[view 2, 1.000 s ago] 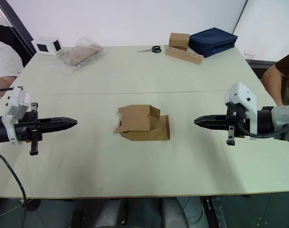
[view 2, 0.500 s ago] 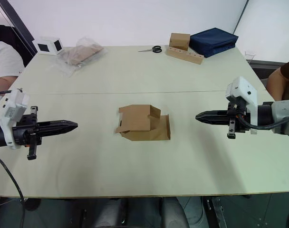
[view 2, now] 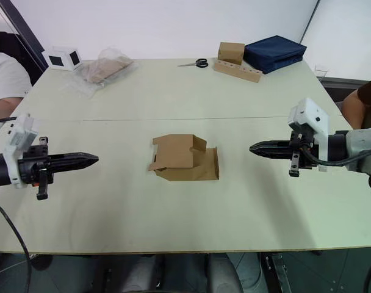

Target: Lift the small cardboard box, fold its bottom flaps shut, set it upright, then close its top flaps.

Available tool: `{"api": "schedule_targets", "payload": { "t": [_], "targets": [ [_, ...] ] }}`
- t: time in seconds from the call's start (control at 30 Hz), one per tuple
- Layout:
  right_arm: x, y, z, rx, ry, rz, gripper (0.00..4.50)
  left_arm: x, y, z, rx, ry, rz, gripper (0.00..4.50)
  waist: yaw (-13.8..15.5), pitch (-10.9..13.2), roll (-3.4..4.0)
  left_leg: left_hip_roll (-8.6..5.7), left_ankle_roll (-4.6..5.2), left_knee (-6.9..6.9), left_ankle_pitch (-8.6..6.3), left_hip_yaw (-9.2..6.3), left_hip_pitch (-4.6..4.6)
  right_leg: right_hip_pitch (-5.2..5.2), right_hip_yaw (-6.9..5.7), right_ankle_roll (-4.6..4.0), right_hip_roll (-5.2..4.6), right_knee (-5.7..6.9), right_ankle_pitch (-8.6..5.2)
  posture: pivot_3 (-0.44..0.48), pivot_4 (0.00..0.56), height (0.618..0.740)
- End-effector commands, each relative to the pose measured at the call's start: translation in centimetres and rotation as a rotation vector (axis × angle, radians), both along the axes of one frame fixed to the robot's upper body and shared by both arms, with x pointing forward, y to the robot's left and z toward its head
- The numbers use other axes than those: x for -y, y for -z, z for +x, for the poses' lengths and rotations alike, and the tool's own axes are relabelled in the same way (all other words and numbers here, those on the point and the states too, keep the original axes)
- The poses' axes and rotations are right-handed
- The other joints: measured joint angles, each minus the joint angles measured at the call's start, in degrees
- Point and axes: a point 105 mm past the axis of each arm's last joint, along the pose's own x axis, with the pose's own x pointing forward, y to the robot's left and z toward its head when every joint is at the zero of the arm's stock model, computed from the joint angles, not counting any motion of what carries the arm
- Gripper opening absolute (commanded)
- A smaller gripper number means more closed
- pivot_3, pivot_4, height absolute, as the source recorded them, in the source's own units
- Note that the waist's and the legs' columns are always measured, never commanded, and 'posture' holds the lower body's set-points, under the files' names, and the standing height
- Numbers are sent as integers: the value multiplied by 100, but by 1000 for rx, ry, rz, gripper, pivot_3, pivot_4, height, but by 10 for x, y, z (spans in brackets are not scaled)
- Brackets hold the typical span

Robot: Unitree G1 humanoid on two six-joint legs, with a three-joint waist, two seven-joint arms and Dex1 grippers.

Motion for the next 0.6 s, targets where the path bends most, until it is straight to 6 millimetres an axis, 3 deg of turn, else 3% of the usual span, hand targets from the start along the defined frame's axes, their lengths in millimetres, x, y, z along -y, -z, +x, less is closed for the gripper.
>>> {"api": "schedule_targets", "payload": {
  "t": [0.03,0.2,0.37,0.6],
  "targets": [
    [-11,-10,-5,59,-24,20,0,13,0,8,-135,31,-143,1000,9,0,0,0,0,2,0,-2,0,1,-1,0,1,1,0,0,150,740],
    [-24,-10,-9,76,-39,42,0,17,8,21,-372,50,-331,2892,-13,2,-4,-2,0,5,0,-3,-5,-2,-2,2,0,4,1,0,150,740],
    [-25,-3,-6,82,-21,67,0,35,41,47,-596,62,-427,4477,4,0,-2,-3,-2,9,1,-4,-6,-6,-2,2,2,12,1,0,150,740],
    [-27,-5,-12,111,34,82,0,58,62,74,-707,54,-506,4477,8,0,-5,-6,-12,24,7,-16,-53,-43,-9,3,1,20,2,0,150,740]
  ]
}}
